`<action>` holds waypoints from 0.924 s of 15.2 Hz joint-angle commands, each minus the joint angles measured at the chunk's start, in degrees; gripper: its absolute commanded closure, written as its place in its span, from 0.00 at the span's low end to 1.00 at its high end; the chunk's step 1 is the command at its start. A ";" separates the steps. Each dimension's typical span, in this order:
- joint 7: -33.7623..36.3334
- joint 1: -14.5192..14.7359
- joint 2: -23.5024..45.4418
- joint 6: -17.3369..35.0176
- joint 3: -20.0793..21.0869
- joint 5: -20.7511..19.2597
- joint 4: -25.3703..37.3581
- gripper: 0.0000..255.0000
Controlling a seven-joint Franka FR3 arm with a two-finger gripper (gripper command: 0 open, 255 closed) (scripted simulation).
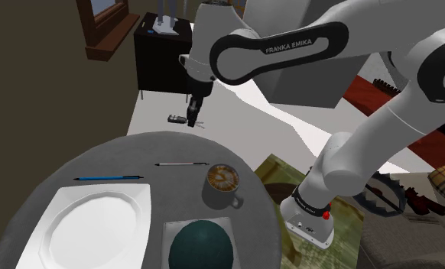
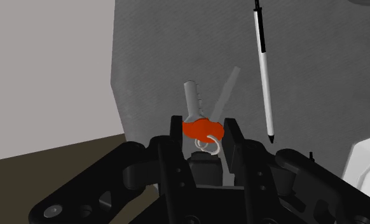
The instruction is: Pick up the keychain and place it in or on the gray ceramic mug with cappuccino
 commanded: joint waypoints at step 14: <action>4.17 3.84 -13.99 -8.08 2.65 4.14 -5.50 1.00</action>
